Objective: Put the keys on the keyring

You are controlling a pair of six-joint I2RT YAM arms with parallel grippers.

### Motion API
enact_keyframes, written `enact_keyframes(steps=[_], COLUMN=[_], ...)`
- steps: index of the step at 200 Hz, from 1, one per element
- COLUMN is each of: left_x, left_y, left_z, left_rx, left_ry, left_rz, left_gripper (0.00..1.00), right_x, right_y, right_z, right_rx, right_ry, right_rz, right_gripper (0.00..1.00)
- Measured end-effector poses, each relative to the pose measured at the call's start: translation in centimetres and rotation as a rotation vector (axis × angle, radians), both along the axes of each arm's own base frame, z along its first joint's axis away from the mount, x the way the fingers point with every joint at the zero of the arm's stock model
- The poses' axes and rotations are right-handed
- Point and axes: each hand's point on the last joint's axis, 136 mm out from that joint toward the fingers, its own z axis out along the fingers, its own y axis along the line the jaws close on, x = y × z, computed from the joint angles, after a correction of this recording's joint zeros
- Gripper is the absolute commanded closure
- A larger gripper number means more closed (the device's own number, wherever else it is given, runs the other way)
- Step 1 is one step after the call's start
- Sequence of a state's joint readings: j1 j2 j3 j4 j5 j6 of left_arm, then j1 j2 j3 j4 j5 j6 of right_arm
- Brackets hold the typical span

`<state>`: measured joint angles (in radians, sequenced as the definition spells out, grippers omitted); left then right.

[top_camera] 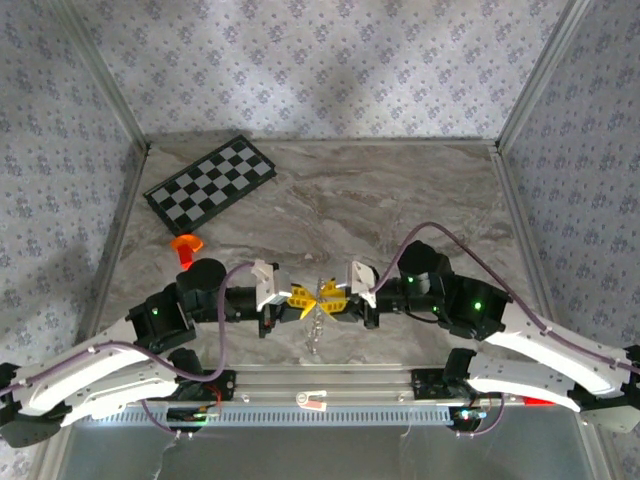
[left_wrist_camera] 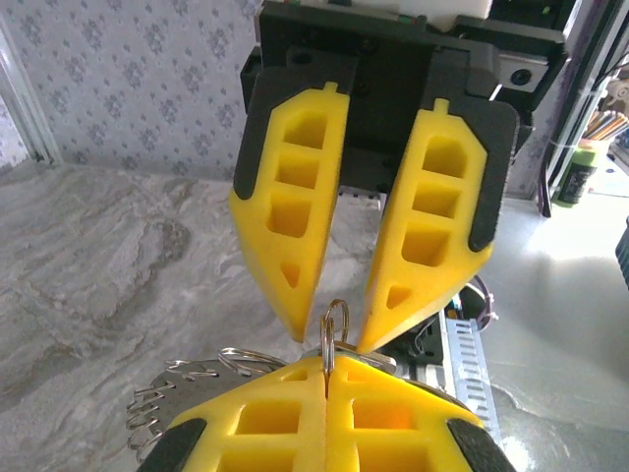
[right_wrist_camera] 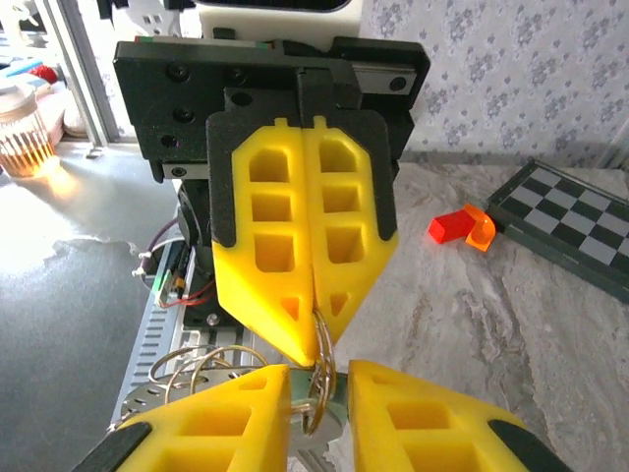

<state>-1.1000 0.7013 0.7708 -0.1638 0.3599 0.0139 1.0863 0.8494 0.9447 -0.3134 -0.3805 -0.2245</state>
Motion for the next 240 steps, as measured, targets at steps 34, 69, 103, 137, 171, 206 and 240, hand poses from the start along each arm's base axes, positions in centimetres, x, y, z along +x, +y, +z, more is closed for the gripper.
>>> enact_keyframes(steps=[34, 69, 103, 137, 171, 206, 240], left_x=[-0.3, -0.4, -0.4, -0.4, -0.4, -0.3, -0.3], left_y=[0.1, 0.0, 0.0, -0.1, -0.1, -0.2, -0.2], left_z=[0.2, 0.4, 0.8, 1.0, 1.0, 0.7, 0.6], left_rx=[-0.013, -0.023, -0.038, -0.045, -0.049, -0.046, -0.045], left_ry=[-0.003, -0.008, -0.015, -0.018, -0.016, -0.012, -0.012], left_rz=[-0.015, -0.021, -0.022, -0.022, -0.022, -0.020, -0.020], left_gripper=[1.00, 1.00, 1.00, 1.00, 1.00, 1.00, 1.00], right_x=[0.3, 0.3, 0.1, 0.0, -0.3, -0.3, -0.3], right_y=[0.0, 0.1, 0.2, 0.3, 0.3, 0.2, 0.2], right_z=[0.7, 0.8, 0.9, 0.9, 0.9, 0.6, 0.5], right_rx=[0.048, 0.071, 0.083, 0.085, 0.088, 0.080, 0.077], right_ry=[0.027, 0.051, 0.060, 0.065, 0.072, 0.074, 0.075], right_rz=[-0.002, 0.008, 0.018, 0.028, 0.039, 0.038, 0.038], right_gripper=[0.75, 0.75, 0.76, 0.81, 0.90, 1.00, 1.00])
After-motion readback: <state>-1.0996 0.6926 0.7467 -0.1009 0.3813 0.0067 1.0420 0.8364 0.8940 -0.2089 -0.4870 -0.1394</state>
